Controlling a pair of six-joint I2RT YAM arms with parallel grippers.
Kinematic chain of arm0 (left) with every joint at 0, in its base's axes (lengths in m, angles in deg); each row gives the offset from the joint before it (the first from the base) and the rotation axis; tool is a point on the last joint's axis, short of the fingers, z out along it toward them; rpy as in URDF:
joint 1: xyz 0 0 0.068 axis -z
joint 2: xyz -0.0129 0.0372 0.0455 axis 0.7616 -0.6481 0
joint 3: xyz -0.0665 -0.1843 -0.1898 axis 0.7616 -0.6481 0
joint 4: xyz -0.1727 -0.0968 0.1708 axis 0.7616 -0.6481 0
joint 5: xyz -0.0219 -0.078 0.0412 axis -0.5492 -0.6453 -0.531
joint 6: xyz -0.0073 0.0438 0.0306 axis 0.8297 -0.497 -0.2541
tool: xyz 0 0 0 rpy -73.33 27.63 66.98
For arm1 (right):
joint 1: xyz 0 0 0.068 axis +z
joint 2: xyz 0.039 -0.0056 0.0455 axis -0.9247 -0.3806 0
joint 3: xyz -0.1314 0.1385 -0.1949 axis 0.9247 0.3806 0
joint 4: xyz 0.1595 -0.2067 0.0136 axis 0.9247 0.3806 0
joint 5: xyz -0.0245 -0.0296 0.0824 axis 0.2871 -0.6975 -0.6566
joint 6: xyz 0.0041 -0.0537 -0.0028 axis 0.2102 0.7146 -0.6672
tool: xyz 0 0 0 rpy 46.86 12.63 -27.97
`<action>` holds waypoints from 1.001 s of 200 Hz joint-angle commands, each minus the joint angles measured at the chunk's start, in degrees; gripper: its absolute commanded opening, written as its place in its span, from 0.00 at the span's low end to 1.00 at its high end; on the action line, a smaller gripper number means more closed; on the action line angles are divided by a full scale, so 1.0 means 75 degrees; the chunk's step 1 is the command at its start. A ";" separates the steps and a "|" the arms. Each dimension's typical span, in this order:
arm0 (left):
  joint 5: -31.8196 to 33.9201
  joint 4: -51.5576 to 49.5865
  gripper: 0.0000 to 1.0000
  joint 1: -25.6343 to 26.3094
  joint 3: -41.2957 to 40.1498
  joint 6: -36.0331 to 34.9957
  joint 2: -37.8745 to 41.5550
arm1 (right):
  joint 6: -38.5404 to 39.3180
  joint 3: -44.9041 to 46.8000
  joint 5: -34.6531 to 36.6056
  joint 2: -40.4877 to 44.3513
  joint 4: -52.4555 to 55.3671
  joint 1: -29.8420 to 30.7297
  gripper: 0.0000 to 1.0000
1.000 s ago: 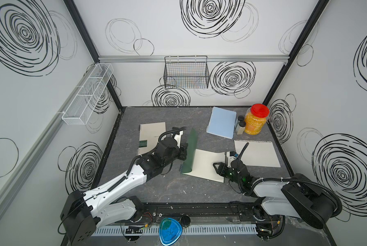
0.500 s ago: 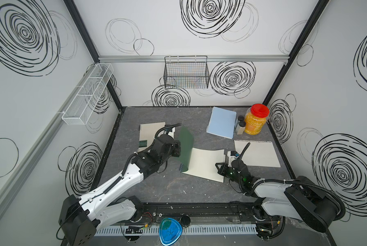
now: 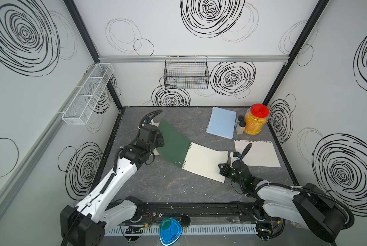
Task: Tear off pages from different notebooks
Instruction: Tear off the paper from the notebook.
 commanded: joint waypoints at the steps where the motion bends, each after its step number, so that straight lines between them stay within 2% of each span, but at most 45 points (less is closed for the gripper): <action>1: 0.0055 -0.0109 0.00 -0.0356 0.0355 0.0010 -0.0116 | 0.0032 0.0134 0.0360 0.0169 0.0502 -0.0052 0.00; 61: 0.0309 -0.0169 0.00 -0.1109 0.0175 0.0191 -0.0029 | 0.0024 0.0248 0.0460 0.0564 0.0760 -0.0057 0.00; 101: 0.0258 0.0107 0.00 -0.1368 -0.0222 0.0297 -0.0129 | 0.0027 0.0254 0.0548 0.0726 0.0919 -0.0055 0.00; 200: 0.0589 0.0177 0.00 -0.1811 -0.0563 0.0382 -0.0134 | 0.0015 0.0103 0.0693 0.0062 0.0881 -0.0080 0.00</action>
